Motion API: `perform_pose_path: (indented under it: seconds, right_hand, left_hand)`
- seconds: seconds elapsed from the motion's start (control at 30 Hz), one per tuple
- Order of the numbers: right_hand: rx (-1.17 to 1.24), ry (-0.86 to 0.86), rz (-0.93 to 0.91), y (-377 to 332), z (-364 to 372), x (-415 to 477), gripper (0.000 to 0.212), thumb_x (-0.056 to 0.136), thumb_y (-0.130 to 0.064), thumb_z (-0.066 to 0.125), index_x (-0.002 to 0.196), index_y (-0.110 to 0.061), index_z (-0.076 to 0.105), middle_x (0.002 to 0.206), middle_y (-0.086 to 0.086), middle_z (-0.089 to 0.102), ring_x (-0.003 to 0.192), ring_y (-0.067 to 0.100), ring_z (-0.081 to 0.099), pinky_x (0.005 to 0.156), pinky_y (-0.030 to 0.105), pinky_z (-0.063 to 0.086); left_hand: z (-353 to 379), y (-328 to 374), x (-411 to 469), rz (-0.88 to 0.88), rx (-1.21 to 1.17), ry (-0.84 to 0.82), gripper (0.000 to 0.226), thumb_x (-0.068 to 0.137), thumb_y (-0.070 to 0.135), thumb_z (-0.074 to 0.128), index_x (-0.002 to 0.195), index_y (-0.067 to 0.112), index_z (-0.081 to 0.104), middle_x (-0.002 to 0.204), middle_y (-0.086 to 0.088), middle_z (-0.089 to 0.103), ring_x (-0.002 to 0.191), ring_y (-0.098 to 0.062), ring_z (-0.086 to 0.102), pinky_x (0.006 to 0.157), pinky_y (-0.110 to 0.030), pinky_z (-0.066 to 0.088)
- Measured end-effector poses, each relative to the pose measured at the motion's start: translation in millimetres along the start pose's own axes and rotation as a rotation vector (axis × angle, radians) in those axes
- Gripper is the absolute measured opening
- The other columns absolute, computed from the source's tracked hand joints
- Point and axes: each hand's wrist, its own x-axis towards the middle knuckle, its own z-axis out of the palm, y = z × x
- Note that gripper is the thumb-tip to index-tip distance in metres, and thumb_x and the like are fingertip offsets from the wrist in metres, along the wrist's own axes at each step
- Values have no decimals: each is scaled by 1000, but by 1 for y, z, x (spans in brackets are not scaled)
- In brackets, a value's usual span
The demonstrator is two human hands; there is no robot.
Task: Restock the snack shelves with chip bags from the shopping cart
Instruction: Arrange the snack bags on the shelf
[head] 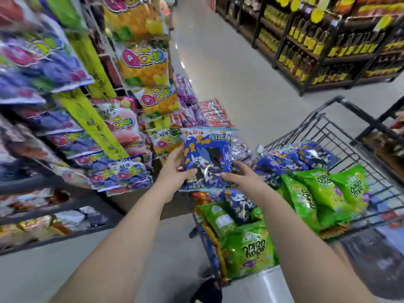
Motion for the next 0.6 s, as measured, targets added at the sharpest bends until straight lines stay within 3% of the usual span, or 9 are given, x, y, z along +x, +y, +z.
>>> perform_pose_path:
  seconds: [0.07, 0.13, 0.2, 0.27, 0.33, 0.43, 0.53, 0.6]
  right_hand:
    - [11, -57, -28, -4, 44, -9, 70, 79, -29, 79, 139, -22, 44, 126, 4, 58, 111, 20, 59, 73, 26, 45]
    - [26, -112, -63, -6, 94, -19, 60, 81, -19, 77, 133, -19, 48, 116, 2, 61, 104, 16, 60, 72, 20, 45]
    - [-5, -152, -88, -11, 144, -33, 52, 82, -15, 76, 128, -20, 51, 118, -2, 60, 112, 15, 56, 79, 21, 44]
    - [1, -207, -122, -15, 194, -48, 43, 82, -10, 75, 119, -20, 55, 118, -2, 61, 116, 15, 55, 78, 17, 47]
    - [13, -253, -141, -20, 244, -67, 37, 82, -3, 73, 109, -19, 54, 109, -3, 65, 97, 6, 62, 71, 12, 50]
    - [13, -314, -167, -30, 320, -91, 41, 84, 0, 70, 111, -19, 46, 95, -14, 59, 73, -9, 56, 60, 6, 48]
    - [12, -393, -189, -40, 394, -110, 55, 84, -5, 72, 129, -21, 44, 117, -4, 60, 92, 1, 64, 80, 20, 48]
    - [29, -393, -211, -58, 442, -124, 59, 85, -11, 71, 136, -21, 44, 120, -2, 57, 106, 13, 59, 92, 31, 43]
  left_hand:
    - [-41, -9, -27, -17, -18, 64, 80, 80, -8, 73, 141, 31, 41, 121, -3, 66, 107, -16, 64, 87, -37, 56]
    - [-83, -17, -59, -15, -58, 154, 74, 81, -6, 73, 138, 30, 43, 105, 5, 64, 88, 2, 64, 71, -21, 54]
    - [-127, -27, -92, -7, -89, 241, 69, 81, -3, 74, 132, 32, 44, 98, 13, 60, 82, 9, 59, 64, -14, 48]
    - [-170, -36, -127, -6, -136, 297, 68, 78, -3, 77, 131, 27, 47, 105, 5, 66, 96, -7, 65, 74, -24, 53]
    - [-215, -45, -163, 20, -167, 366, 74, 73, -6, 78, 136, 19, 48, 112, -7, 69, 106, -26, 66, 85, -40, 56]
    - [-278, -51, -215, 67, -186, 478, 70, 73, -9, 77, 131, 18, 50, 108, -5, 70, 100, -23, 68, 84, -40, 57]
    - [-343, -47, -261, 133, -177, 567, 66, 75, -14, 73, 127, 18, 48, 101, 3, 67, 89, -10, 66, 75, -26, 56]
    - [-388, -35, -285, 176, -127, 616, 65, 75, -12, 74, 126, 20, 49, 100, 3, 66, 87, -10, 65, 73, -23, 55]
